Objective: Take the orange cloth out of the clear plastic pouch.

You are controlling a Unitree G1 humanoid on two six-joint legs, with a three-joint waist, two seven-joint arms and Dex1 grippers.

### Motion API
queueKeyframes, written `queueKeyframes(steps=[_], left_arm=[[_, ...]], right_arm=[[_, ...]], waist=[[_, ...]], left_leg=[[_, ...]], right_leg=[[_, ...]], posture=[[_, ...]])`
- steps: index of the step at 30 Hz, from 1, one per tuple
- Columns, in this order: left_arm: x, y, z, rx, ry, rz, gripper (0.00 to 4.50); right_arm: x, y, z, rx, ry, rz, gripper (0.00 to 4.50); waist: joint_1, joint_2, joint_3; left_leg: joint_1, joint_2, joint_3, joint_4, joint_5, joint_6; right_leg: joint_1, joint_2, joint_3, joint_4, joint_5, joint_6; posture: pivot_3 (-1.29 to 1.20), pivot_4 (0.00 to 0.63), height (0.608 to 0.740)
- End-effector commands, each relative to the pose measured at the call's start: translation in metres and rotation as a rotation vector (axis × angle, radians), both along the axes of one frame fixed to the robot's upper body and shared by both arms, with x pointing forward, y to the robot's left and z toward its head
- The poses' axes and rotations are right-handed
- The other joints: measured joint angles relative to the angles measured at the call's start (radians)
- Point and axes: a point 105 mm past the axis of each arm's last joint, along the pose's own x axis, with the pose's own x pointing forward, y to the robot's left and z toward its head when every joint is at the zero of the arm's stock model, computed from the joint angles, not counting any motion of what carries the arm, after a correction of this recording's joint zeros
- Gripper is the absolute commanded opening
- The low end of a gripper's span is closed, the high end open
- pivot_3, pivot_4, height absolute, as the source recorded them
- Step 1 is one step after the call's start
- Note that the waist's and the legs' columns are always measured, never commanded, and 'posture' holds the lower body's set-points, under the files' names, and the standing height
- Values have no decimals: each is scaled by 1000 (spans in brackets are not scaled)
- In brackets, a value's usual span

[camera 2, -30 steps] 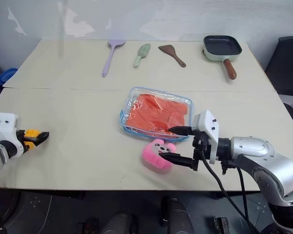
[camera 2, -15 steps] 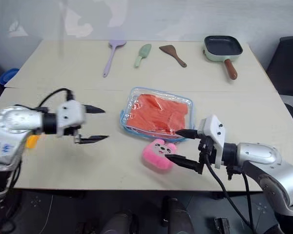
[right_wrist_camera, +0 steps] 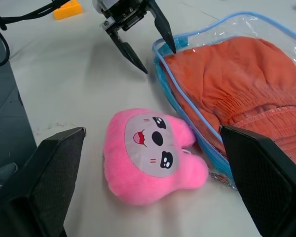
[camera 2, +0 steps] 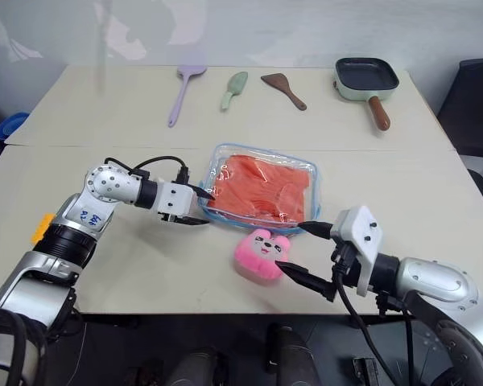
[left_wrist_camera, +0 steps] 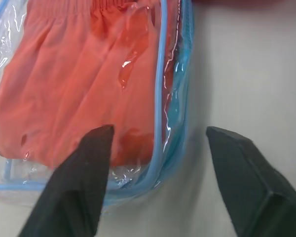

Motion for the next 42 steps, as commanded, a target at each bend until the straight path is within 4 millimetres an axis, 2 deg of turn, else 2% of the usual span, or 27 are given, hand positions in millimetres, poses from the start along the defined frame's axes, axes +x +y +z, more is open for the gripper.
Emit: queueKeyframes(steps=[1, 4, 6, 10, 17, 20, 22, 25, 26, 29, 31, 35, 38, 42], left_arm=[[-4, 0, 6, -13, -2, -4, 1764], [-19, 1, 5, -54, 50, 33, 773], [-29, 0, 5, -73, 75, 66, 270], [-46, -1, 3, -77, 101, 102, 270], [-43, 6, -5, -56, 53, 148, 270], [-42, 7, -5, -69, 66, 143, 881], [-42, 9, -3, -67, 65, 137, 1490], [-49, 9, 16, -167, 159, 103, 2445], [-55, 5, 30, -234, 230, 66, 2711], [-69, -8, 58, -329, 382, -48, 2711], [-76, -23, 58, -294, 425, -132, 2711], [-83, -56, 38, -164, 455, -275, 2711], [-84, -70, 12, -18, 404, -364, 2711], [-81, -93, -4, 6, 371, -412, 2711]], right_arm=[[-4, 1, 10, 13, -49, 4, 4500], [-3, 1, 10, 11, -48, 4, 4500], [-3, 1, 10, 10, -47, 6, 4500], [-1, 1, 11, 3, -47, 15, 4500], [1, 0, 11, -10, -43, 33, 4500], [2, -1, 11, -16, -43, 36, 4500], [2, -1, 11, -24, -44, 39, 4500], [2, -4, 10, -41, -40, 45, 4500], [2, -5, 10, -54, -40, 47, 4500], [5, -10, 9, -91, -46, 51, 4500], [8, -14, 9, -124, -51, 56, 4500], [18, -23, 5, -205, -67, 69, 4500], [28, -28, 1, -266, -82, 82, 4500], [43, -32, 0, -304, -102, 85, 4500]], waist=[[0, 0, 0], [-3, 0, 0], [-5, 0, 0], [-1, 0, 0], [1, 0, 0], [1, 0, 0], [0, 0, 0], [0, 0, 0], [0, 0, 0], [2, 0, 0], [4, 0, 0], [2, 0, 0], [1, 0, 0], [-1, 0, 0]], left_leg=[[0, 0, 0, 0, 0, 0], [0, 0, 0, 0, 0, 0], [0, 1, 0, 0, 0, 0], [0, 0, -1, 0, 0, 0], [1, 0, -1, 0, -1, 2], [1, 0, -1, 0, -1, 2], [1, 0, -1, 0, -1, 2], [1, 0, -1, 0, -1, 2], [1, 0, -1, 1, 0, 2], [0, 0, -1, 1, 0, 2], [0, -1, -2, 2, 0, 2], [-1, -2, -1, 2, -1, 3], [-1, -3, 0, 2, 0, 4], [-2, -2, 2, 2, 0, 4]], right_leg=[[0, 0, 0, 0, 0, 0], [0, 0, 0, 1, 0, 0], [0, 0, 1, 1, 0, 0], [0, 0, 1, 0, 0, 0], [1, 0, 1, -2, 0, 0], [1, 0, 1, -2, 0, 0], [1, 0, 1, -2, 0, 0], [1, 0, 1, -1, 0, 0], [1, 0, 1, 0, 0, 0], [1, 0, 1, 0, 0, 0], [1, 0, 0, 0, 1, 1], [4, 0, 1, -1, 2, 3], [5, 0, 2, -3, 2, 4], [4, 1, 3, -5, 2, 4]], posture=[[0, 150, 740], [0, 150, 740], [0, 150, 740], [0, 150, 740], [0, 150, 740], [0, 150, 740], [0, 150, 740], [0, 150, 740], [0, 150, 740], [0, 150, 740], [0, 150, 740], [0, 150, 740], [0, 150, 740], [0, 150, 740]])
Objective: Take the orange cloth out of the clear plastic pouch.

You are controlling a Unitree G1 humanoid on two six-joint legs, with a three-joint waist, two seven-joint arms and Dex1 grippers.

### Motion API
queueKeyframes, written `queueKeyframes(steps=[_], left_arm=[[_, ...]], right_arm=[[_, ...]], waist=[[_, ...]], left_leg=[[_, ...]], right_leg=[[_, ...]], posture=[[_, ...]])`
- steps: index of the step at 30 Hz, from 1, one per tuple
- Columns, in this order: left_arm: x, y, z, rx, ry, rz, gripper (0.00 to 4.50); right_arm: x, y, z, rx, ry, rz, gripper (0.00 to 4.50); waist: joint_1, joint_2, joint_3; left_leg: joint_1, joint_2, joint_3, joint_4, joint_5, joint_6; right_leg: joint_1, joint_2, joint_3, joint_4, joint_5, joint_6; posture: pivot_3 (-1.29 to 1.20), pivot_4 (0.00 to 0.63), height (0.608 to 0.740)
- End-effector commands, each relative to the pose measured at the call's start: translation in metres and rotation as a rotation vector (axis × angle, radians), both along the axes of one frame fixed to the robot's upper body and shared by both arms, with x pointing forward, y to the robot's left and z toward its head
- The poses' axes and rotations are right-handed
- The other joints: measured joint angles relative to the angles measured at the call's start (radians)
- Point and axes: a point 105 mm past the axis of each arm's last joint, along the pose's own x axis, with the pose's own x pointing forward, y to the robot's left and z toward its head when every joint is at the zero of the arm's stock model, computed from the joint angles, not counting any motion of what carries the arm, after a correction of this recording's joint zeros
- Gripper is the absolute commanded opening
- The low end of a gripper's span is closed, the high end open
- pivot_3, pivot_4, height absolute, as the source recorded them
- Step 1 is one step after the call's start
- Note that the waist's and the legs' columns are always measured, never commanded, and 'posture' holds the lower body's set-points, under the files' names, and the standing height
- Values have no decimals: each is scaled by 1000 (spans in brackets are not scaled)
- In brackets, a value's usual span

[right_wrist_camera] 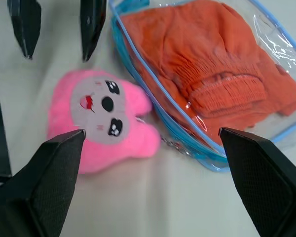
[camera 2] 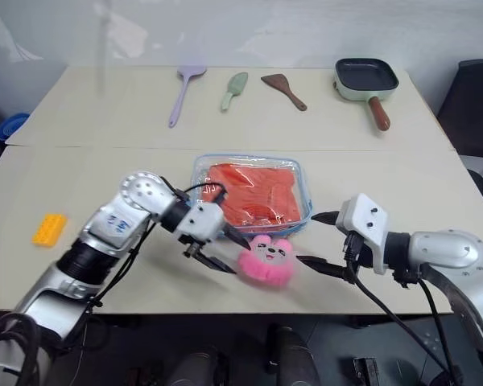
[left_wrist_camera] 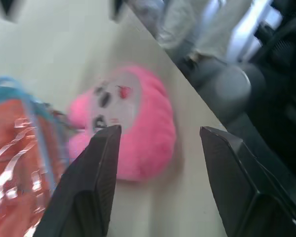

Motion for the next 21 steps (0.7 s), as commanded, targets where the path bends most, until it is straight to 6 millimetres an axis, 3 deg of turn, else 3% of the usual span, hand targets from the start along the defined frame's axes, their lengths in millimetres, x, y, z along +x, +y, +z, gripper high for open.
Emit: queueKeyframes(steps=[1, 6, 9, 16, 17, 21], left_arm=[[4, -16, -2, -9, -92, -39, 2711], [13, -28, -12, -21, -203, -41, 2711], [10, -27, -10, -40, -193, -45, 2089], [9, -16, -10, -27, -199, -23, 38], [10, -15, -10, -19, -205, -13, 38], [15, -10, -9, -12, -226, 34, 0]], right_arm=[[10, 0, 5, -43, -51, 25, 4500], [28, 3, -3, -131, -100, 51, 4500], [42, 4, -5, -191, -150, 59, 4500], [69, 4, -8, -284, -224, 92, 4500], [73, 4, -9, -306, -238, 104, 4500], [85, 3, -12, -351, -266, 142, 3588]], waist=[[1, 0, 0], [2, 0, 0], [2, 0, 0], [1, 0, 0], [1, 0, 0], [0, 0, 0]], left_leg=[[0, 0, 0, 0, 0, 0], [2, 0, 0, 1, 0, 0], [2, 0, 0, 1, 0, 1], [1, 0, -1, 3, 0, 1], [1, 0, -1, 3, 1, 1], [1, 0, -1, 3, 1, 1]], right_leg=[[0, 0, 0, 1, 0, 0], [-1, -1, 0, 2, 0, 0], [-1, -2, -1, 2, 0, 0], [-2, -2, -2, 5, 1, 1], [-2, -2, -2, 5, 1, 1], [-2, -2, -2, 5, 1, 0]], posture=[[0, 150, 740], [0, 150, 740], [0, 150, 740], [0, 150, 740], [0, 150, 740], [0, 150, 740]])
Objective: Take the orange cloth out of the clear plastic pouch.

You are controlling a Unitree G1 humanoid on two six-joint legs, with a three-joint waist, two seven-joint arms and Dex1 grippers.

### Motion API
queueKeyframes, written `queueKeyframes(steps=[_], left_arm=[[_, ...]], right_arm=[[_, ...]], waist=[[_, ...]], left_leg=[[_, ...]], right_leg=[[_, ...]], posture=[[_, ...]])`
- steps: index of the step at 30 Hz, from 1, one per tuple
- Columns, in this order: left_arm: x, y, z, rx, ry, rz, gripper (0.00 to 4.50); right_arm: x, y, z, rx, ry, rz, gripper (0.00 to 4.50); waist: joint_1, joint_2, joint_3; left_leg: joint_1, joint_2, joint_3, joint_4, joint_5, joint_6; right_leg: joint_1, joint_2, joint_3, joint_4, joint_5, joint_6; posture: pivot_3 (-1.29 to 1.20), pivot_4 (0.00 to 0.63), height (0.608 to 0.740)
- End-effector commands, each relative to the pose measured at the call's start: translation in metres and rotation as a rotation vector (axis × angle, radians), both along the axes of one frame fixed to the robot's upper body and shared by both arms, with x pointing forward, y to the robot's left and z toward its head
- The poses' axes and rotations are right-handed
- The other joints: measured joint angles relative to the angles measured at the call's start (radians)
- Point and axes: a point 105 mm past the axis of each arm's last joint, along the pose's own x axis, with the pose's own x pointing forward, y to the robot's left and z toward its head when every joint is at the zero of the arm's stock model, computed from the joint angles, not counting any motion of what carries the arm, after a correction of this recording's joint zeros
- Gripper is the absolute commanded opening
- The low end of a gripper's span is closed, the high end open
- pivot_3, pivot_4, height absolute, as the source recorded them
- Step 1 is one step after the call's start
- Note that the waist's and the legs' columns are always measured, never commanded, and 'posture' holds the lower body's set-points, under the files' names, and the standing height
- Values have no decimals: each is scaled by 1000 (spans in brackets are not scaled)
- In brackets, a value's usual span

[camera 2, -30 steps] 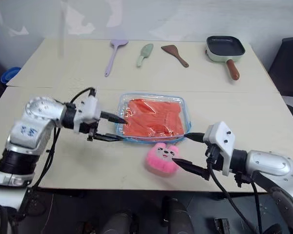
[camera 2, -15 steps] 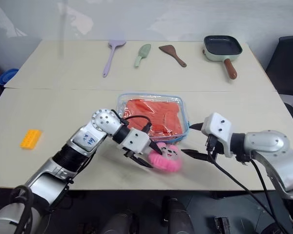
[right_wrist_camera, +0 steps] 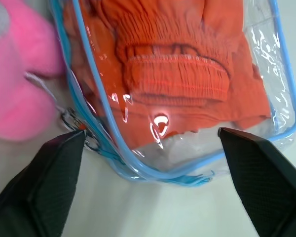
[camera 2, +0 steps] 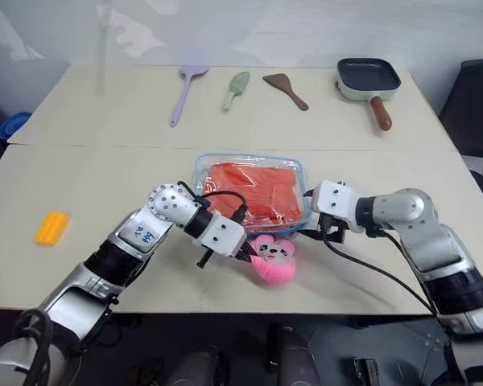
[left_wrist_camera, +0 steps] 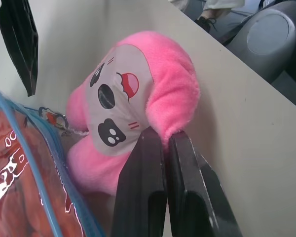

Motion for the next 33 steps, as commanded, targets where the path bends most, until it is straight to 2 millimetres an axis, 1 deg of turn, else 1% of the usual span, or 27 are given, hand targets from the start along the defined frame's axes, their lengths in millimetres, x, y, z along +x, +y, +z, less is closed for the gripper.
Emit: queueKeyframes(steps=[1, 9, 10, 13, 17, 21, 23, 27, 31, 33], left_arm=[[3, 5, 5, -6, -37, 36, 0], [5, 9, 6, -15, -50, 71, 0], [5, 9, 5, -15, -51, 74, 0], [7, 10, 4, -15, -52, 93, 0], [15, 25, -1, -2, -57, 163, 0], [25, 62, -6, 22, -52, 293, 0], [27, 75, -7, 31, -51, 335, 0], [33, 110, -7, 48, -60, 466, 0], [33, 128, -4, 40, -66, 541, 0], [31, 137, -1, 24, -59, 584, 0]], right_arm=[[6, 0, 4, -48, -49, 57, 3188], [9, 1, 1, -77, -51, 119, 310], [9, 1, 0, -81, -52, 122, 13], [9, -1, -3, -101, -53, 129, 13], [7, -5, -2, -124, -53, 146, 13], [3, -8, 8, -104, -40, 161, 13], [0, -9, 9, -104, -32, 172, 13], [-7, -13, 12, -81, -10, 196, 13], [-9, -14, 12, -68, -6, 200, 13], [-10, -17, 8, -88, -13, 203, 13]], waist=[[0, 0, 0], [-1, 0, 0], [-1, 0, 0], [-1, 0, 0], [-2, 0, 0], [-9, 0, 0], [-12, 0, 0], [-16, 1, 0], [-24, 1, 0], [-26, 1, 0]], left_leg=[[0, 0, 0, 0, 0, 0], [0, 0, 0, 0, 0, 0], [0, 0, 0, 0, 0, 0], [0, 0, 0, 1, 0, -1], [0, 0, 0, 1, 0, -1], [0, 1, 0, 1, 1, -1], [1, 1, 0, 1, 1, -1], [1, 1, 0, 1, 1, -2], [1, 2, -1, 1, 1, -2], [1, 2, 0, 0, 1, -2]], right_leg=[[0, 0, 0, 0, 0, 0], [0, 0, 0, 1, 0, 0], [0, 0, 0, 1, 0, 0], [0, 0, 0, 1, 0, 0], [0, -1, 0, 1, 0, 0], [0, 0, 0, 1, 0, 0], [0, 0, 0, 2, 0, -1], [0, 0, 0, 2, 0, -1], [0, 0, -1, 2, 0, -1], [0, 0, -1, 2, 0, -1]], posture=[[0, 150, 740], [0, 150, 740], [0, 150, 740], [0, 150, 740], [0, 150, 740], [0, 150, 740], [0, 150, 740], [0, 150, 740], [0, 150, 740], [0, 150, 740]])
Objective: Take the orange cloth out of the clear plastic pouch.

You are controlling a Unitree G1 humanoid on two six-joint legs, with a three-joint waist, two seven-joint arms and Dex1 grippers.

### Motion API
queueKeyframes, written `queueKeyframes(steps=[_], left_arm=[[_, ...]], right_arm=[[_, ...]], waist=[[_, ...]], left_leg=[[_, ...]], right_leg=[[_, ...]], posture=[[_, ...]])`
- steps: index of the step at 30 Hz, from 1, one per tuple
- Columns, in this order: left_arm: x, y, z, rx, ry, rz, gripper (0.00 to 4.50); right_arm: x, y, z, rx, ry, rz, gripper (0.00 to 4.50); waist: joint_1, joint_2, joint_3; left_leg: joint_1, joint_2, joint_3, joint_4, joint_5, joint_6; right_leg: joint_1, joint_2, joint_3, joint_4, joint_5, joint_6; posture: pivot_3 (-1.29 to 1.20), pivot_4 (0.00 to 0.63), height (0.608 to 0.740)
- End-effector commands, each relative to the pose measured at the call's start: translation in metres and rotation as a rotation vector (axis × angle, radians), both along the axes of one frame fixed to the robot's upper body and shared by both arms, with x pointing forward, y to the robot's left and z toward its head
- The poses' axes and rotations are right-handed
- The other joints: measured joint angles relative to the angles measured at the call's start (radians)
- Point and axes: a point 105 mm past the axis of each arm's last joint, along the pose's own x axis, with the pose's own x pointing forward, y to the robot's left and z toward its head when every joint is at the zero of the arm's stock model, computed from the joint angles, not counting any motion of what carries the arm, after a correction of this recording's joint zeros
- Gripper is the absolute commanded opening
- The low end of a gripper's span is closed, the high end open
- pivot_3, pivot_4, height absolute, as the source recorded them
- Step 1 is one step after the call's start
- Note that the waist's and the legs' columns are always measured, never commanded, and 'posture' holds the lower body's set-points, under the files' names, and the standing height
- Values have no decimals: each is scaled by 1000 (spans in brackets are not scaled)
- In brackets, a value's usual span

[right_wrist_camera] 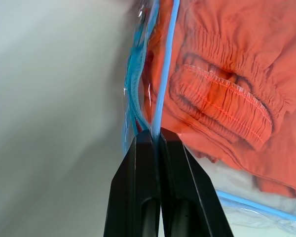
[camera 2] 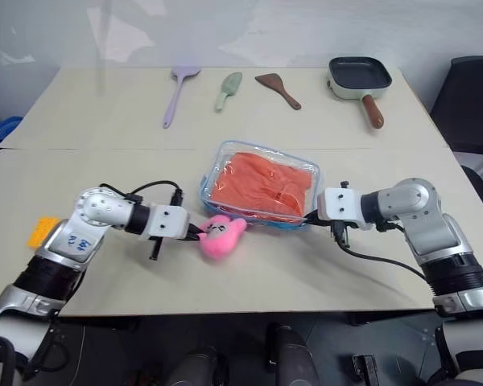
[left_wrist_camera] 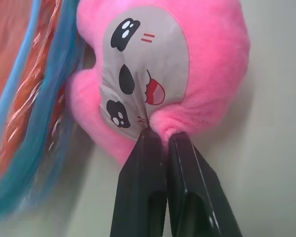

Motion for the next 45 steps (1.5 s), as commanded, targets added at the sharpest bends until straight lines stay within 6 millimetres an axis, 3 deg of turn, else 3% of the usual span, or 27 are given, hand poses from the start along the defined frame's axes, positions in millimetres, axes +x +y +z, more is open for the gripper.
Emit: queueKeyframes(steps=[1, 8, 12, 18, 21, 26, 29, 32, 35, 38, 42, 45], left_arm=[[1, 32, 3, 0, 11, 140, 0], [-9, 102, 16, 23, 36, 355, 0], [-12, 120, 24, -16, 58, 425, 0], [-10, 94, 20, -155, 145, 416, 0], [-15, 79, 15, -223, 219, 392, 752], [-20, 82, 20, -311, 280, 447, 2292], [-33, 88, 40, -428, 394, 457, 3189], [-51, 87, 73, -533, 493, 398, 3189], [-64, 72, 101, -539, 521, 262, 3189], [-44, 46, 95, -373, 335, 194, 3189], [0, 15, 63, -113, 4, 111, 3189], [23, -12, 45, -62, -164, 21, 3189]], right_arm=[[-3, -8, 10, -13, -56, 8, 13], [-10, -18, 6, -83, -112, 53, 13], [-14, -20, 8, -76, -114, 64, 13], [-17, -12, 6, -45, -92, 73, 13], [-19, -9, 6, -12, -60, 49, 705], [-30, -11, 15, 57, -57, -10, 2395], [-43, -12, 24, 164, -31, -77, 3376], [-60, -10, 33, 304, 35, -150, 3376], [-76, -2, 42, 430, 90, -196, 3376], [-88, 11, 51, 529, 129, -225, 3376], [-101, 26, 51, 583, 163, -234, 3376], [-106, 33, 47, 596, 176, -253, 3376]], waist=[[-2, 0, 0], [-3, 1, 1], [0, 1, 1], [4, 1, 1], [5, 1, 1], [4, 1, 1], [5, 1, 1], [5, 1, 1], [8, 1, 1], [23, 2, 0], [33, 3, 0], [29, 2, 0]], left_leg=[[0, 0, 0, 0, 0, 0], [0, 1, 1, -1, 0, -1], [0, 0, 1, -2, 0, -1], [-1, 0, 1, -2, 0, -1], [-1, 0, 1, -2, 0, -1], [-1, 0, 0, -2, 0, -1], [-1, 0, 0, -2, 0, -1], [-1, 1, -2, -2, -1, -2], [-1, 0, -2, -2, -1, -2], [0, 0, -2, -1, -1, -2], [2, -2, 0, -2, -1, -2], [0, -2, 1, -2, -1, -2]], right_leg=[[0, 0, 0, 0, 0, 0], [-2, 0, 0, 1, -1, -1], [-2, 0, 0, 0, -1, -1], [-2, 0, 0, 0, -1, -1], [-2, 0, 0, 0, -1, -1], [-2, 0, 0, 0, -1, -1], [-2, 0, -1, 0, -1, -1], [-2, 0, -1, 0, -1, -1], [-1, -1, -1, 0, -1, -1], [0, -1, 0, -1, -1, -1], [1, 0, 1, -2, -1, -1], [1, 1, 1, -1, 0, -1]], posture=[[0, 150, 740], [0, 150, 740], [0, 150, 740], [0, 150, 740], [0, 150, 740], [0, 150, 740], [0, 150, 740], [0, 150, 740], [0, 150, 740], [0, 150, 740], [0, 150, 740], [0, 150, 740]])
